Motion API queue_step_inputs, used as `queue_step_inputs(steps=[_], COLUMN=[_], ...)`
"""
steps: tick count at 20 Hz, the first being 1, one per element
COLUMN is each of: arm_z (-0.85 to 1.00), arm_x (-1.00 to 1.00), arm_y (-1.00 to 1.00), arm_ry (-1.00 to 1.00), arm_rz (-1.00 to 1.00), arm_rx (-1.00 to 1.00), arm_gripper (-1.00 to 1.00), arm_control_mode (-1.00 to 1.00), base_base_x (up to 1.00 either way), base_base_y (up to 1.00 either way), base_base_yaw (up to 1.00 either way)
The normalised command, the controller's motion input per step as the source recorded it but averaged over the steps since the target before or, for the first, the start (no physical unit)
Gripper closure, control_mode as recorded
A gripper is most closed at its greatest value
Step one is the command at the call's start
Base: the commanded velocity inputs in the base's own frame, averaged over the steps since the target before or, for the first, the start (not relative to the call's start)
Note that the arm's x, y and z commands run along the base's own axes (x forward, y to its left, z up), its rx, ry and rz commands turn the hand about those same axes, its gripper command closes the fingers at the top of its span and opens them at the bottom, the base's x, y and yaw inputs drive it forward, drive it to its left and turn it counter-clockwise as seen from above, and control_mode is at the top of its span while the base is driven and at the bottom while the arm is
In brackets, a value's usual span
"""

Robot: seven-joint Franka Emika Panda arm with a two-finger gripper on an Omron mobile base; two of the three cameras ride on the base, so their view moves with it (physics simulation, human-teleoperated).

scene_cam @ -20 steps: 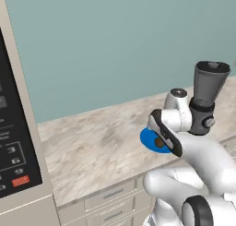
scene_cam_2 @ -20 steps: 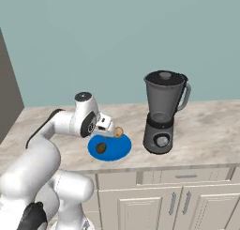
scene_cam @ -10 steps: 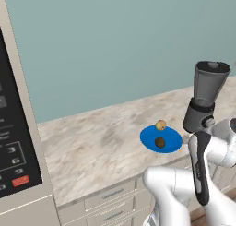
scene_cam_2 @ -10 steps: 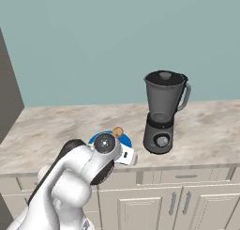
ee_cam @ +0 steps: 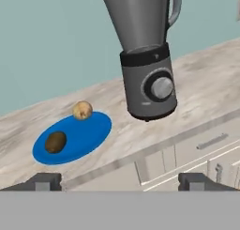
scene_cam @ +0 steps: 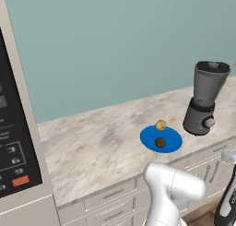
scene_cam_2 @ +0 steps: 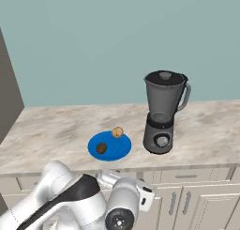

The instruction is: Pick the kiwi and peach from the fridge and place them on the plate next to the blender to make a fruit smoothie.

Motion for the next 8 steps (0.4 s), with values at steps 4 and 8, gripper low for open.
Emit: queue_step_inputs(steps=[4, 8], arm_z=[0.85, 0.0], arm_x=[-0.4, 0.04], arm_y=[0.02, 0.0], arm_ry=[-0.36, 0.02], arm_rz=[-0.01, 0.0], arm_rx=[-0.05, 0.0], arm_gripper=[-1.0, -1.0], arm_control_mode=[-1.0, -1.0], base_base_x=[0.0, 0.0], base_base_y=[0.0, 0.0], base_base_yaw=[0.0, 0.0])
